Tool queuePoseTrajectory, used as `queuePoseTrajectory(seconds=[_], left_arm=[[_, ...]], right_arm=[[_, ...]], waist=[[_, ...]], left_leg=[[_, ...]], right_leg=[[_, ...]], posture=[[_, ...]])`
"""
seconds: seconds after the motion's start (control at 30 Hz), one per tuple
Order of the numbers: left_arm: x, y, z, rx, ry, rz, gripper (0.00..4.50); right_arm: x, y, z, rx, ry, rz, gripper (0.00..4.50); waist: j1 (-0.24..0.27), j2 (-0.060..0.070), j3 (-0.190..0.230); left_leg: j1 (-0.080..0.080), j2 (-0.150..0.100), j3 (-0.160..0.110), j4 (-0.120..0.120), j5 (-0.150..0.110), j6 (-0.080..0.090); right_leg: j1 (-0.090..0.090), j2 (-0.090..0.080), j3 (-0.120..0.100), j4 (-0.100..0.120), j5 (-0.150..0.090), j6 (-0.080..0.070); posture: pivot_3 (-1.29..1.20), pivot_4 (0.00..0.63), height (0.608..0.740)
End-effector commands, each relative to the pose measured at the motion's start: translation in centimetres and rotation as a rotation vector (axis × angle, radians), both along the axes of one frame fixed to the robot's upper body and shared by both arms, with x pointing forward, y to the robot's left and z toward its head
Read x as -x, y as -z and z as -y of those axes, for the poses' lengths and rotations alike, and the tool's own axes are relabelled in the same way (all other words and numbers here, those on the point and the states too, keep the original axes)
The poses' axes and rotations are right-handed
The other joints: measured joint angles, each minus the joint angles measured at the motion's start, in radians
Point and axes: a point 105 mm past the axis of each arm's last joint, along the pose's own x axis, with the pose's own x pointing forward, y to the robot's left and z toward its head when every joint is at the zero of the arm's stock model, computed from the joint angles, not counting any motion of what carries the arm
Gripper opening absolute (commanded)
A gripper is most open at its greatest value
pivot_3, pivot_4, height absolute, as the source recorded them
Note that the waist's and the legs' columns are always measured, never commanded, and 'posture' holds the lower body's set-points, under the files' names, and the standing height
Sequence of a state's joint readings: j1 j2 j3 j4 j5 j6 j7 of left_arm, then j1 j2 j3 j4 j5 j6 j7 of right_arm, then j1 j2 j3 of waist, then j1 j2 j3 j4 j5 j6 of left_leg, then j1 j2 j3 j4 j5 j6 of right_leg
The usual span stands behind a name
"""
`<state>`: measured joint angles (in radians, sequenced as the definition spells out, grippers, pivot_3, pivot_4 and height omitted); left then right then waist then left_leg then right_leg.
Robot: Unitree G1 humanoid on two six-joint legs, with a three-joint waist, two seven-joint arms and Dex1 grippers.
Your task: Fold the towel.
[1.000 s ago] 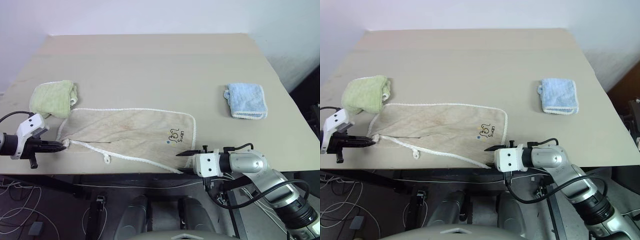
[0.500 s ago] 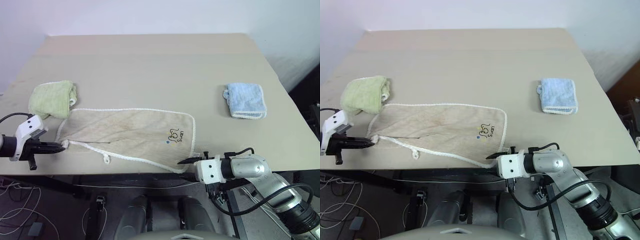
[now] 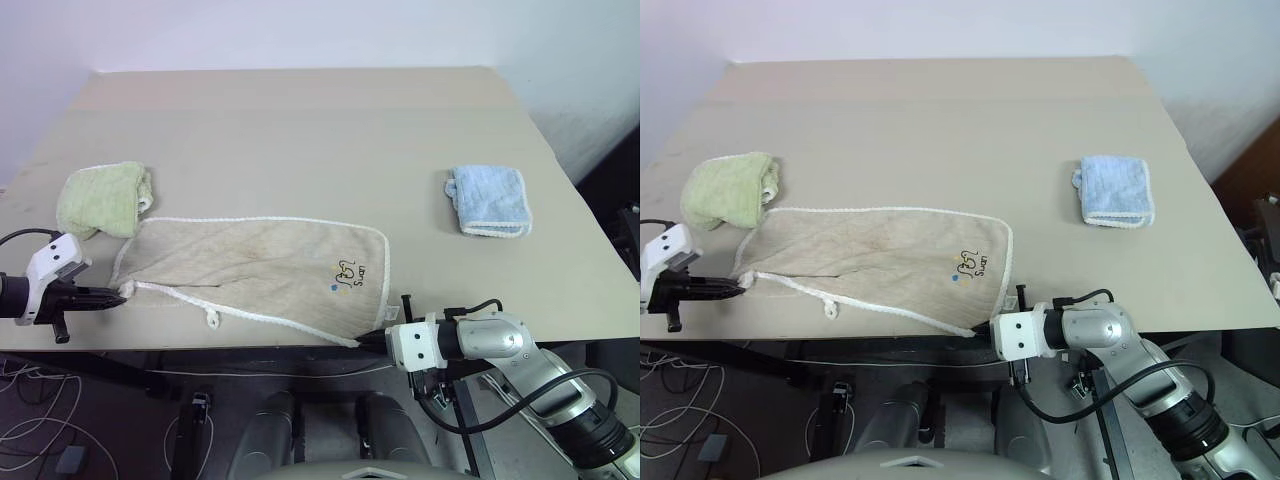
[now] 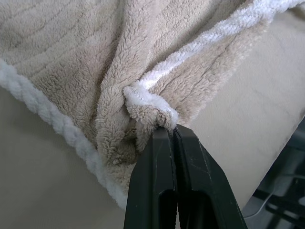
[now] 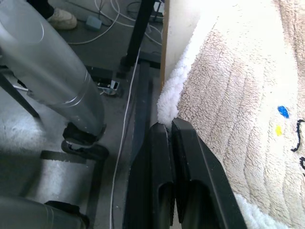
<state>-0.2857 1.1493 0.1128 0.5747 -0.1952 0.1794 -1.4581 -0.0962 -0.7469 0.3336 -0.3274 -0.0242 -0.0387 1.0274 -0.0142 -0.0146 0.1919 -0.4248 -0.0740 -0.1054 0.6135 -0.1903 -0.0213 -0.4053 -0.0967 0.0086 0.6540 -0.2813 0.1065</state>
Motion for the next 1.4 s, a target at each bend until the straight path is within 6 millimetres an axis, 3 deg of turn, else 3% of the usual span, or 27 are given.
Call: queuePoseTrajectory(seconds=[0.03,0.17,0.37,0.73,0.93,1.23,1.4], left_arm=[[0.1,-0.8,-0.8,-0.030,-0.006,0.021,0.00],[0.3,-0.6,-1.0,-0.027,-0.010,0.016,0.00],[0.5,-0.4,-1.5,-0.028,-0.022,0.015,0.00],[1.6,-0.7,-2.8,-0.030,-0.054,0.004,0.00],[2.8,-0.5,-2.8,-0.006,-0.055,-0.021,0.00],[5.4,-1.8,-4.0,-0.012,-0.094,-0.059,0.00],[5.6,-2.3,-4.3,-0.016,-0.112,-0.048,0.00]], right_arm=[[0.1,-1.5,-0.2,-0.038,-0.002,0.020,0.01],[0.1,-2.5,-0.2,-0.072,0.014,-0.010,0.01],[-0.1,-6.5,0.2,-0.206,0.054,-0.138,0.01],[0.9,-8.9,2.6,-0.237,0.068,-0.242,0.01],[0.7,-8.7,5.0,-0.213,0.132,-0.258,0.01],[1.9,-7.6,6.7,-0.136,0.140,-0.292,0.01],[2.4,-8.0,7.2,-0.114,0.136,-0.300,0.01]], waist=[[0.001,0.000,0.000],[0.001,0.000,0.000],[0.001,0.000,0.000],[0.001,0.000,0.000],[0.002,0.000,0.000],[0.002,0.000,0.000],[0.002,0.000,0.000]], left_leg=[[0.000,0.000,0.000,0.000,0.000,0.000],[0.000,0.000,0.000,0.000,0.000,0.000],[0.000,0.000,0.000,0.000,0.000,0.000],[-0.001,0.001,0.000,0.000,0.000,0.000],[-0.001,0.001,0.000,-0.002,0.000,0.000],[-0.002,0.001,0.000,-0.003,-0.001,0.000],[-0.002,0.001,0.000,-0.003,-0.002,-0.002]], right_leg=[[0.000,0.000,0.000,0.000,0.000,0.000],[0.000,0.000,0.000,0.000,0.000,0.000],[0.000,-0.001,0.001,0.000,0.000,0.000],[0.000,-0.003,0.002,-0.002,-0.001,-0.002],[0.000,-0.003,0.002,-0.004,-0.002,-0.004],[-0.001,-0.004,0.002,-0.006,-0.002,-0.005],[0.000,-0.005,0.002,-0.006,-0.002,-0.005]], posture=[[0.00,0.150,0.740],[0.00,0.150,0.740],[0.00,0.150,0.740],[0.00,0.150,0.740],[0.00,0.150,0.740],[0.00,0.150,0.740],[0.00,0.150,0.740]])
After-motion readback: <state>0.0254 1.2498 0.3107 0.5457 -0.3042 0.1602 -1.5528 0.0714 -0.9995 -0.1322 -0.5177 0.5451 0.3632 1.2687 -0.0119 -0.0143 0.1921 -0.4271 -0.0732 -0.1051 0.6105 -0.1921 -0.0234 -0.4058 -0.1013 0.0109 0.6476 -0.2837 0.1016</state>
